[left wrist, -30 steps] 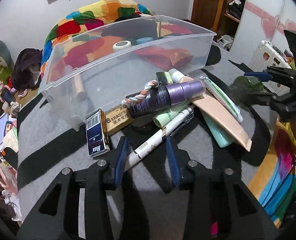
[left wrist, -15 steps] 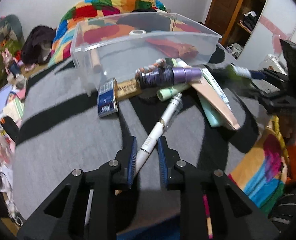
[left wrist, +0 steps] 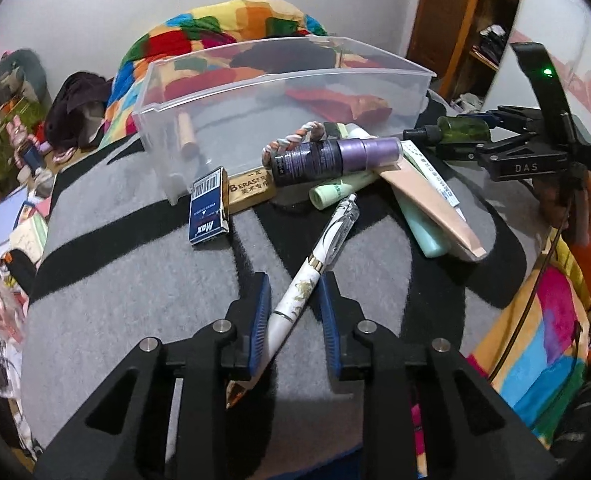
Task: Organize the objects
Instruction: 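Grasp the white pen with the left gripper while the right grasps and lifts the green bottle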
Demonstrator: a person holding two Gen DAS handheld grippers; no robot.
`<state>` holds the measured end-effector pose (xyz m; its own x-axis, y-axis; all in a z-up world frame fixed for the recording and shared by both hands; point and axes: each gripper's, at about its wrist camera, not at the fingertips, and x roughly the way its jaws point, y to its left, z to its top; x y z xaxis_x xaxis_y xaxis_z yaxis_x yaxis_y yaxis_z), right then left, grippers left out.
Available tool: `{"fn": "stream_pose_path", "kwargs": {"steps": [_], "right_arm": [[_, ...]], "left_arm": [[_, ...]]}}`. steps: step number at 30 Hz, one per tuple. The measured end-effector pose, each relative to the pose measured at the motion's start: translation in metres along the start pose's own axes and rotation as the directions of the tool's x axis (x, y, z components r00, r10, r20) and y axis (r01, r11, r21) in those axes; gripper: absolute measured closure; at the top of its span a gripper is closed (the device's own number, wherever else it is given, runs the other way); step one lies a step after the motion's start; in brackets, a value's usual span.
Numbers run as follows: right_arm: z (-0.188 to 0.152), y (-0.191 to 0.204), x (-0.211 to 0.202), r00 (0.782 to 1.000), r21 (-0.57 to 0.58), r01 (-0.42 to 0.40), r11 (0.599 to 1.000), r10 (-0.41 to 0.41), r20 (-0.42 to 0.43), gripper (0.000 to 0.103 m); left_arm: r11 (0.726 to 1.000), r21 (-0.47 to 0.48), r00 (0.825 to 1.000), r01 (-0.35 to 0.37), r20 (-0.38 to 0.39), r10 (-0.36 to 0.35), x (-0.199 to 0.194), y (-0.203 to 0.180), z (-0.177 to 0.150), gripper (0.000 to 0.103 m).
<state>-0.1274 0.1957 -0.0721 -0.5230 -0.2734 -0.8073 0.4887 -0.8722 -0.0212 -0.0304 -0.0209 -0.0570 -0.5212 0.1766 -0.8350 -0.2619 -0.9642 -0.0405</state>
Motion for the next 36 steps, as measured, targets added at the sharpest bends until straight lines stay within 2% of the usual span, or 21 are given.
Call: {"fn": "stream_pose_path", "kwargs": {"steps": [2,4,5,10,12,15,19,25,27,29,34,35,36], "right_arm": [[0.0,0.002,-0.007,0.999,-0.012,0.01,1.0,-0.01,0.043,0.025],[0.0,0.005,-0.011,0.998,-0.022,0.001,1.0,0.0,0.059,0.041],[-0.001,0.006,-0.011,0.999,-0.023,-0.005,1.0,0.006,0.053,0.044],[-0.008,0.011,-0.015,0.998,-0.021,-0.023,1.0,0.024,0.05,0.044],[-0.013,0.012,-0.02,0.998,-0.001,-0.05,0.999,0.05,0.042,0.044],[-0.023,0.018,-0.028,0.995,0.039,-0.097,0.995,0.097,0.017,0.044],[-0.032,0.027,-0.034,0.99,0.059,-0.142,0.988,0.142,0.002,0.043],[-0.045,0.028,-0.028,0.987,0.097,-0.158,0.983,0.158,0.008,0.045],[-0.047,0.025,-0.031,0.987,0.123,-0.158,0.98,0.156,0.026,0.061],[-0.047,0.021,-0.032,0.988,0.145,-0.157,0.977,0.153,0.034,0.065],[-0.053,0.02,-0.037,0.99,0.138,-0.137,0.981,0.132,0.045,0.065],[-0.054,0.021,-0.039,0.991,0.135,-0.131,0.982,0.126,0.046,0.063],[-0.055,0.022,-0.04,0.992,0.132,-0.124,0.983,0.12,0.043,0.055]], "left_arm": [[1.0,-0.027,1.0,-0.011,-0.011,0.011,-0.002,-0.001,-0.001,0.08],[0.999,-0.044,1.0,-0.023,-0.021,0.022,-0.005,-0.004,-0.003,0.082],[0.998,-0.048,0.999,-0.028,-0.024,0.027,-0.007,-0.005,-0.004,0.084],[0.996,-0.086,0.999,-0.03,-0.045,0.026,-0.013,-0.01,-0.012,0.092],[0.995,-0.103,0.999,-0.007,-0.046,0.003,-0.014,-0.01,-0.012,0.092],[0.995,-0.098,0.999,-0.01,-0.038,0.006,-0.011,-0.013,-0.012,0.092],[0.997,-0.073,1.0,-0.02,-0.003,0.019,-0.004,-0.018,-0.009,0.091],[0.997,-0.053,0.997,-0.048,0.061,0.051,0.001,-0.02,-0.008,0.09],[0.997,-0.06,0.996,-0.052,0.075,0.057,0.001,-0.019,-0.008,0.09],[0.996,-0.079,0.995,-0.049,0.084,0.055,0.0,-0.018,-0.008,0.09],[0.99,-0.137,0.994,-0.047,0.089,0.059,-0.007,-0.01,-0.012,0.091],[0.988,-0.144,0.994,-0.047,0.09,0.06,-0.008,-0.009,-0.013,0.091],[0.987,-0.152,0.994,-0.049,0.093,0.064,-0.011,-0.008,-0.014,0.091]]}}
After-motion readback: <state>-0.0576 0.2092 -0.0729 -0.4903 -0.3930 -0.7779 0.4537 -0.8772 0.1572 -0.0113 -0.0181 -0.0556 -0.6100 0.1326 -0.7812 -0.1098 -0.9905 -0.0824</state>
